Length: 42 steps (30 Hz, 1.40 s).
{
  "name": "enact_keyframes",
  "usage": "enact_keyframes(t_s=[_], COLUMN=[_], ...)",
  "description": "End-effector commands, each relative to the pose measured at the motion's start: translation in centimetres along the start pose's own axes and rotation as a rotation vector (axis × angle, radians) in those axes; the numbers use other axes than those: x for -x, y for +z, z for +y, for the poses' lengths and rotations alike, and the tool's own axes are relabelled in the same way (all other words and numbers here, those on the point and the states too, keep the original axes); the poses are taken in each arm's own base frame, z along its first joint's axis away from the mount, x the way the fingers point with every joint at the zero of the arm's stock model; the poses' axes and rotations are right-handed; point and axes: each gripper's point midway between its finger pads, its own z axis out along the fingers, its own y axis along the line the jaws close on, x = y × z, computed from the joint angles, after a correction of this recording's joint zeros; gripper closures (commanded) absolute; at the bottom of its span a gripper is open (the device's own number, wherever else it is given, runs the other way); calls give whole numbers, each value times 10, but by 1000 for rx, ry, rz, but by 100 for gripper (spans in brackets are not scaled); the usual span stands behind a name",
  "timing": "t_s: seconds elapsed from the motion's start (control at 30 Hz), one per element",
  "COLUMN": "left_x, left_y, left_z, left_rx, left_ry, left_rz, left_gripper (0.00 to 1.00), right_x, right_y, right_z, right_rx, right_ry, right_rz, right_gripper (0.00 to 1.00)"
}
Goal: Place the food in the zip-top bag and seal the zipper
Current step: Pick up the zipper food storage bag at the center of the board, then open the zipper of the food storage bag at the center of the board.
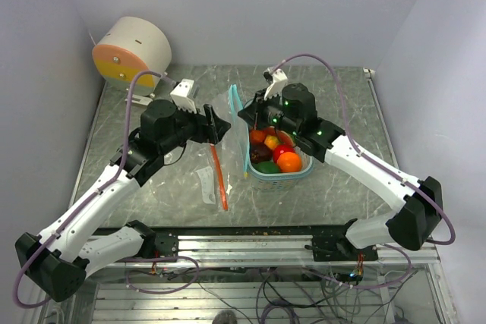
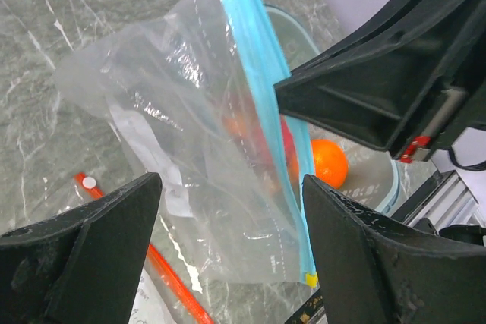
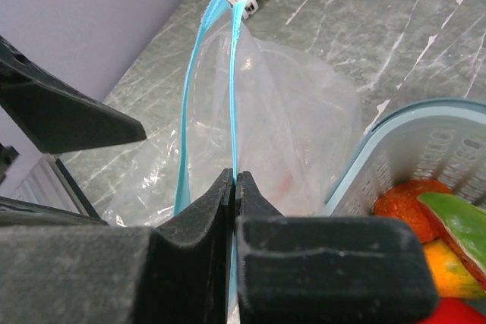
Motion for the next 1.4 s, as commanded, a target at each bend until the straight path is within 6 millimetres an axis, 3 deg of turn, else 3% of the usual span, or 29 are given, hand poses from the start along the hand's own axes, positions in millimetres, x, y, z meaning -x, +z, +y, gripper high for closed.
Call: enact_keyframes(t_s=[0.0, 0.17, 0.37, 0.53, 0.67, 0.9, 1.1, 1.2, 1.37], left_x=[-16, -21, -30, -46, -52, -45, -49, -50, -33], left_y=[1, 11, 21, 25, 16, -1, 4, 11, 7], left_z=[15, 7, -14, -1, 13, 20, 38, 32, 15], left_rx=[72, 40, 22, 111, 173, 196, 276, 249, 163], left_ry=[-17, -49, -32, -22, -19, -12, -1, -26, -73], left_rz=[26, 13, 9, 22, 12, -43, -61, -64, -141], left_gripper=[12, 0, 1, 5, 8, 7, 10, 10, 11], right_x=[19, 14, 6, 7, 9, 7, 4, 3, 3], right_y=[3, 10, 19, 15, 8, 9, 8, 7, 6], right_z=[11, 17, 21, 19, 11, 16, 23, 22, 19], right_rx=[-9, -71, -149, -169, -208, -181, -144, -154, -169], right_ry=[-3, -27, -52, -46, -52, -51, -42, -41, -42], right_rz=[-55, -60, -59, -73, -88, -74, -59, -59, -59], right_gripper=[100, 100, 100, 100, 100, 100, 100, 100, 100])
